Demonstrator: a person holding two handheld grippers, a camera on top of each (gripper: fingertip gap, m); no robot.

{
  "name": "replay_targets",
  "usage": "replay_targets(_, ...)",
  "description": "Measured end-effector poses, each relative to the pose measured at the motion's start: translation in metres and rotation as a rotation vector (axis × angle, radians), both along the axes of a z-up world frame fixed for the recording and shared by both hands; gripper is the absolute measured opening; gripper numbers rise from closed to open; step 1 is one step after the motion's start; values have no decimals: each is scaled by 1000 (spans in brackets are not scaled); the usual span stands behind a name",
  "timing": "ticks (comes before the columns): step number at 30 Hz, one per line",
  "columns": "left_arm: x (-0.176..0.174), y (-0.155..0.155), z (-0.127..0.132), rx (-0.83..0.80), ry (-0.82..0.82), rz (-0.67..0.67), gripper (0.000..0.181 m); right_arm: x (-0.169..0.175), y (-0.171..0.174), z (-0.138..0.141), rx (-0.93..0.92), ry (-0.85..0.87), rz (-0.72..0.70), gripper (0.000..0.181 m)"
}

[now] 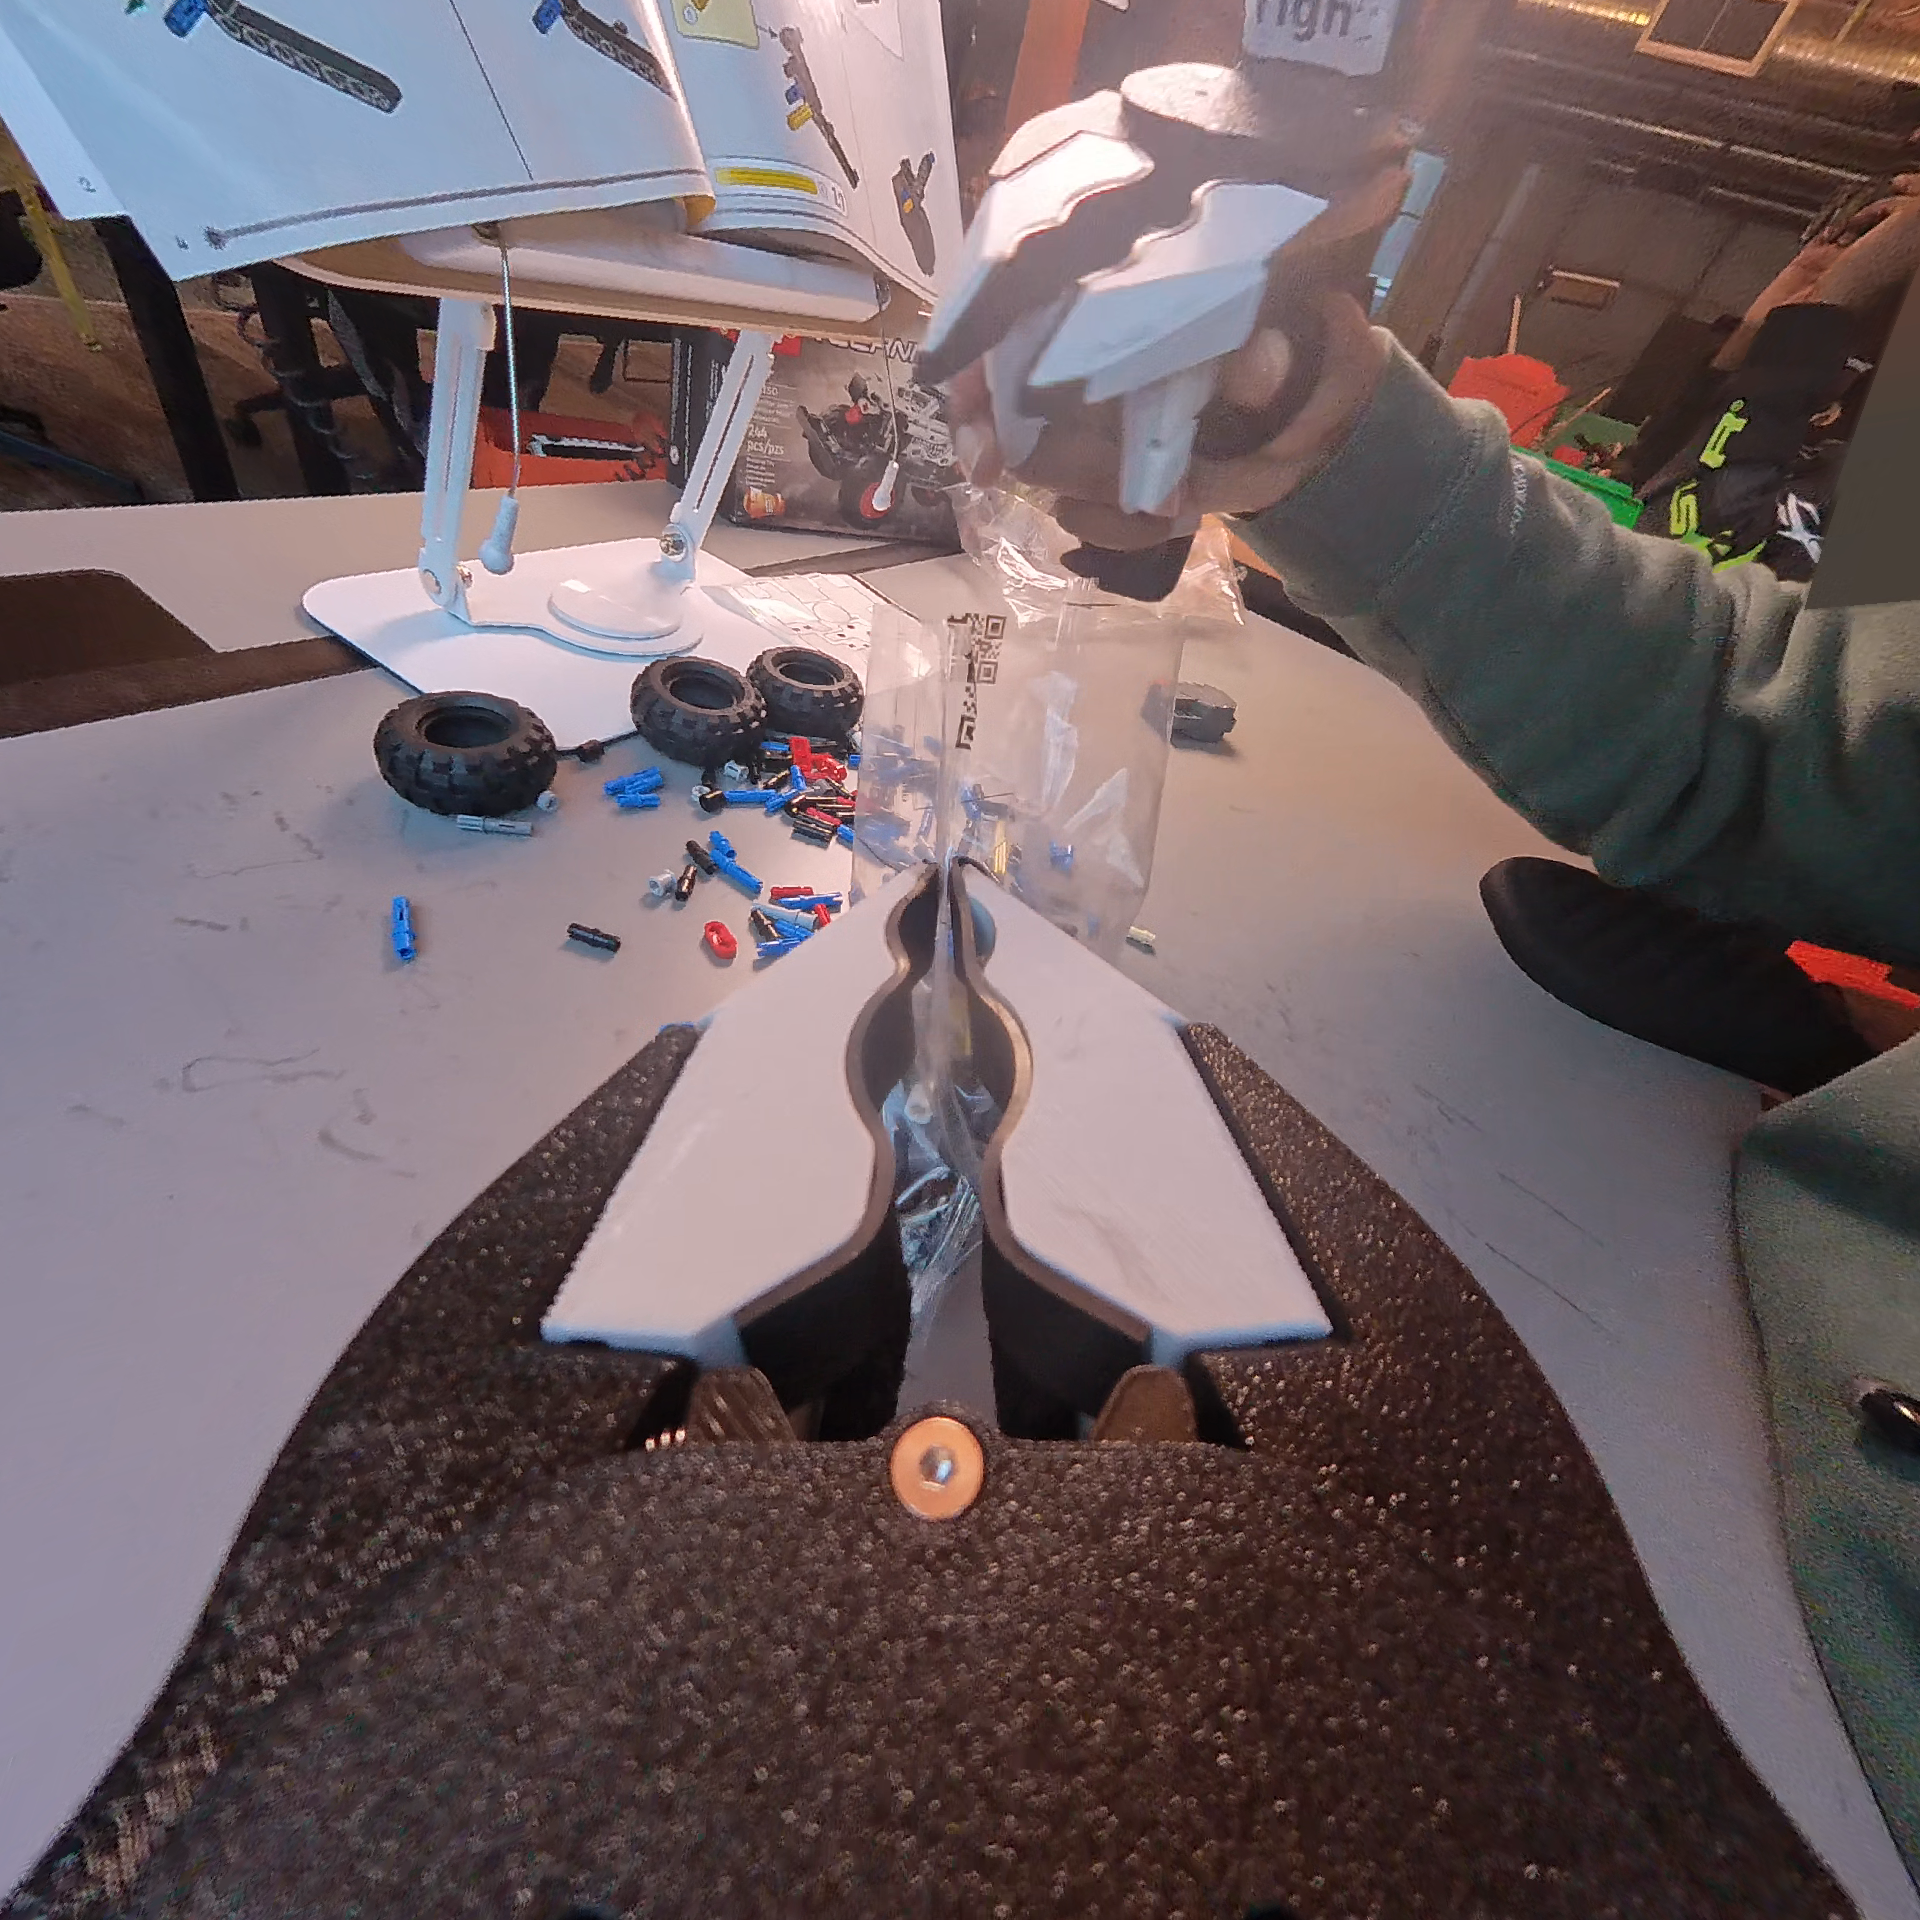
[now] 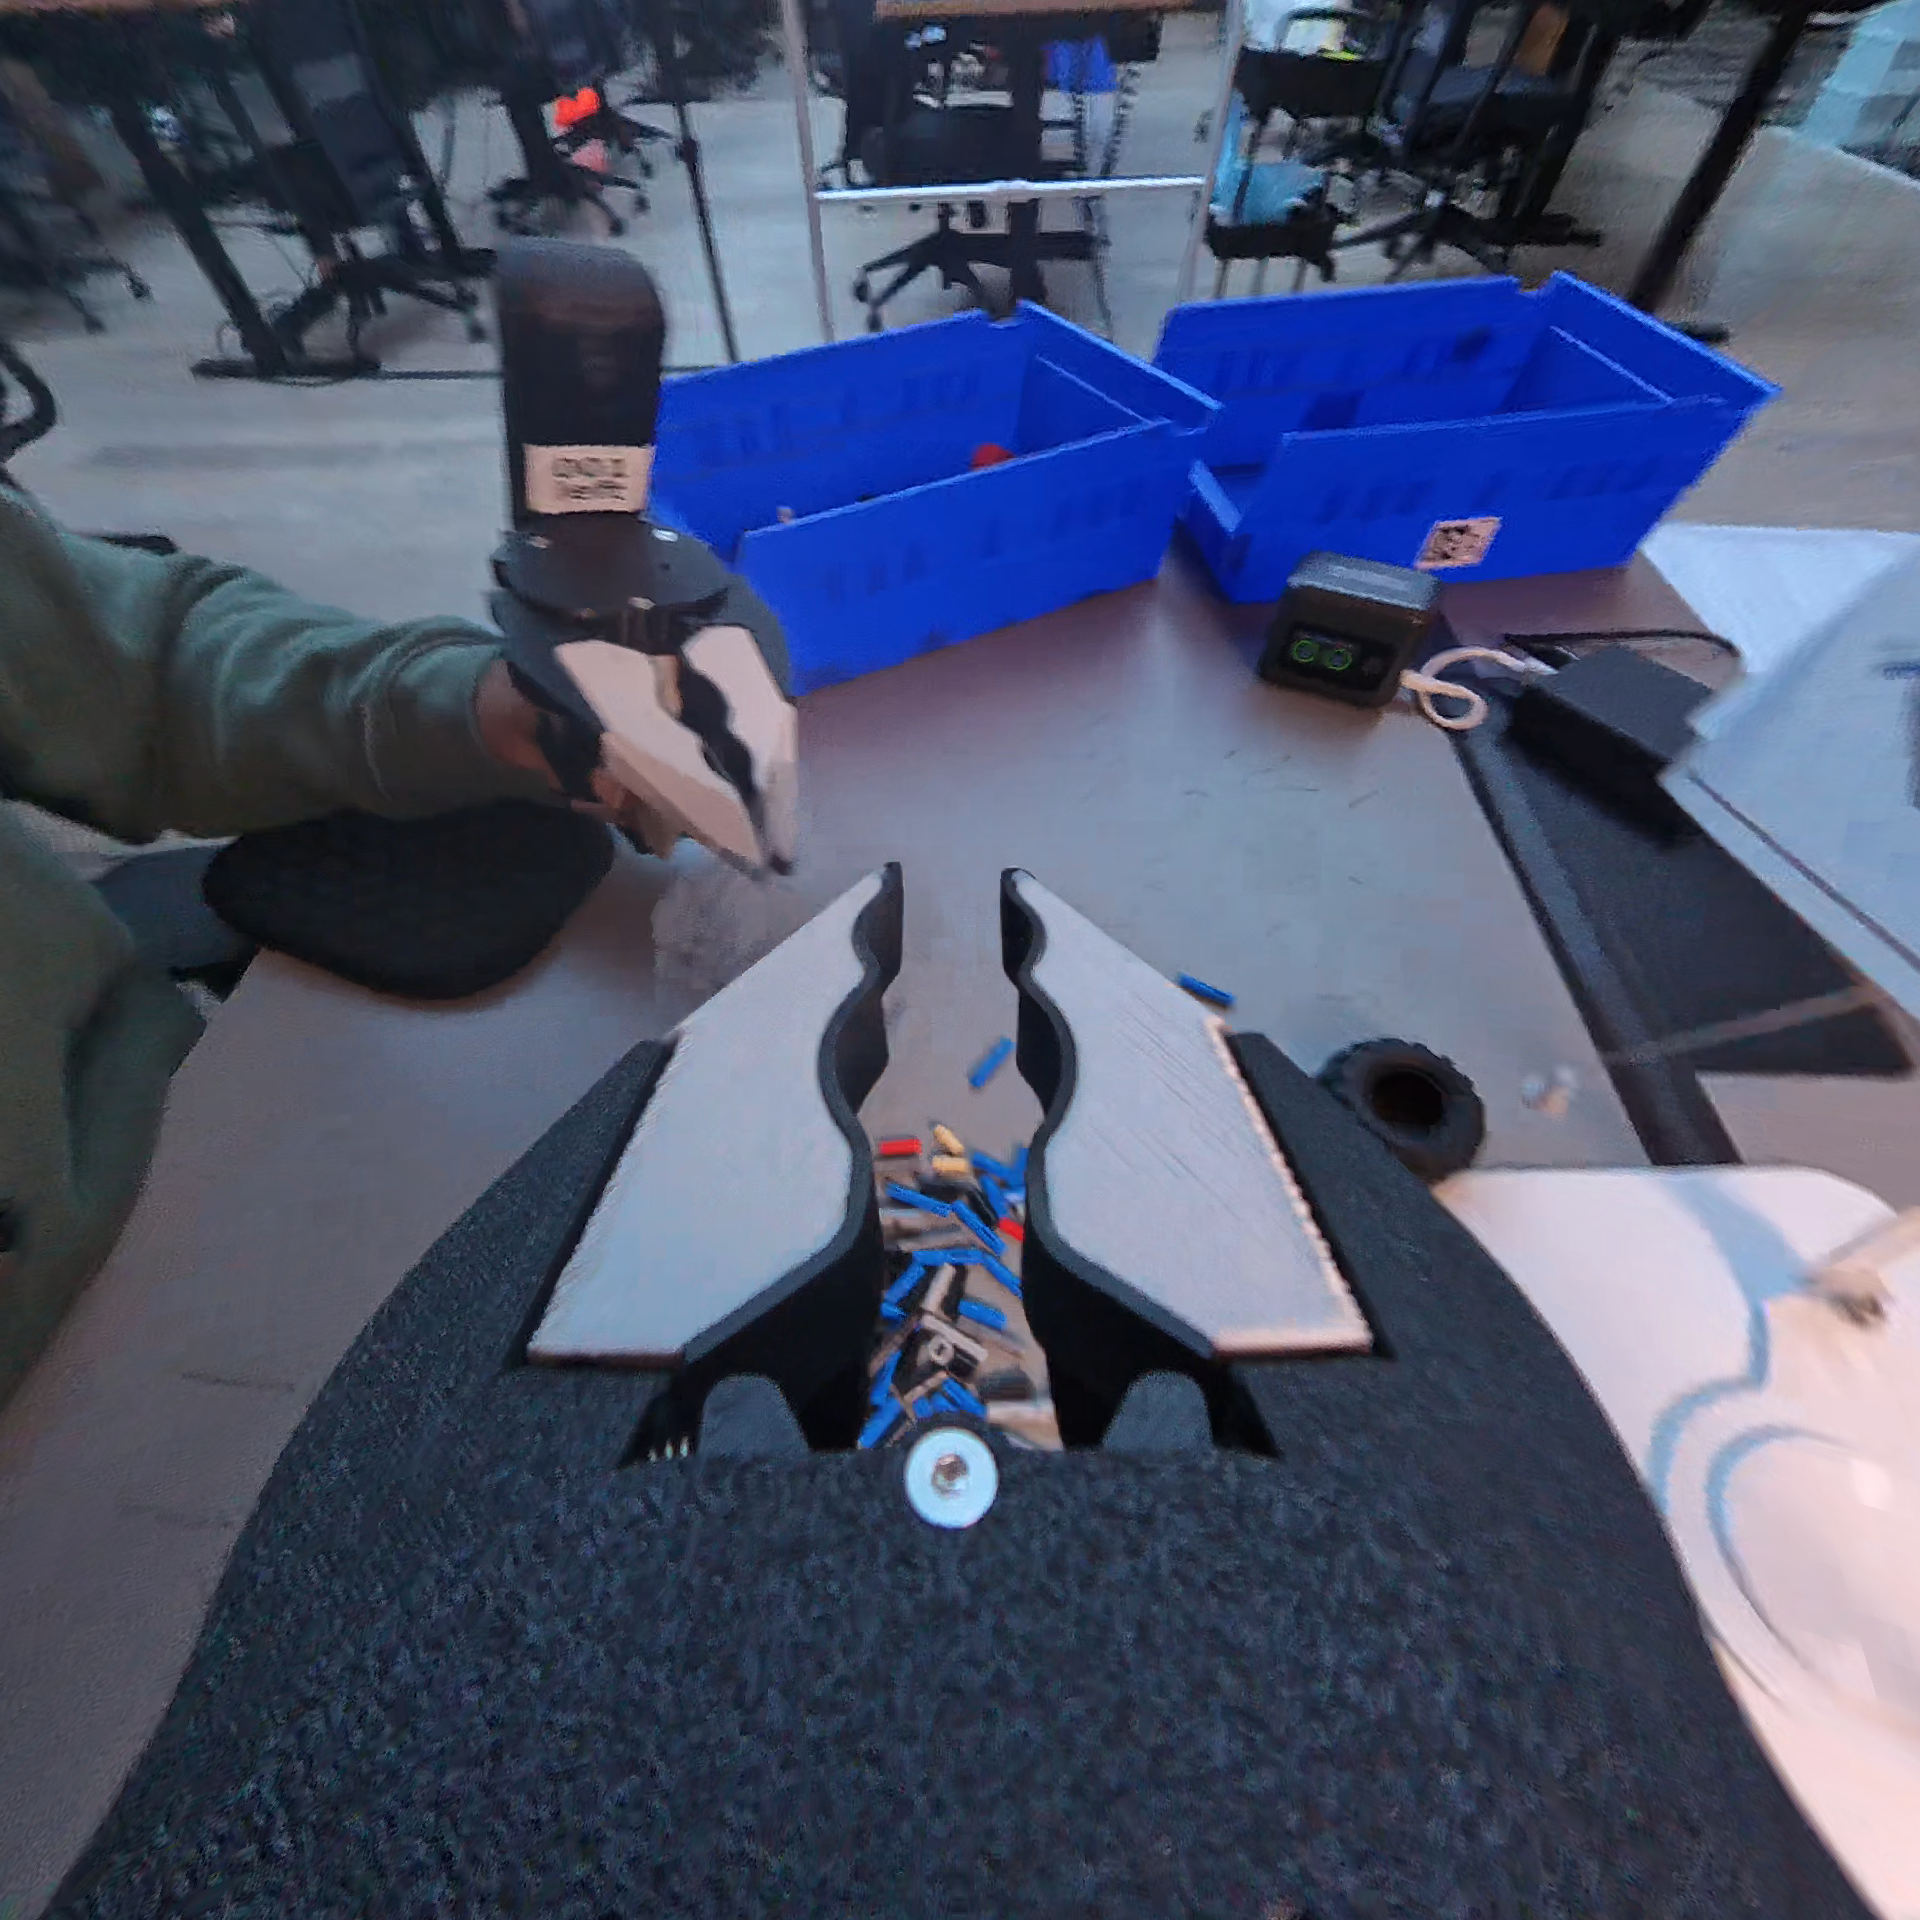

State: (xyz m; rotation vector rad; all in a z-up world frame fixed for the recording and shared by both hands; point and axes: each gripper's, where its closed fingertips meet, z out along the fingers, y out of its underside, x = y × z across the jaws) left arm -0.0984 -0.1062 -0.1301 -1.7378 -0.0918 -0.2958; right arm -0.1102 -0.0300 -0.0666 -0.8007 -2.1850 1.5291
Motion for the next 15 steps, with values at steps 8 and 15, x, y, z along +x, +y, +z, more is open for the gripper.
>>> replay_targets(8,0,0,0,1,-5,-4,1,-16,109,-145,420,-286,-296,3)
replay_targets(15,-2,0,-3,-5,-13,0,1,-10,105,-168,439,-335,-274,7)
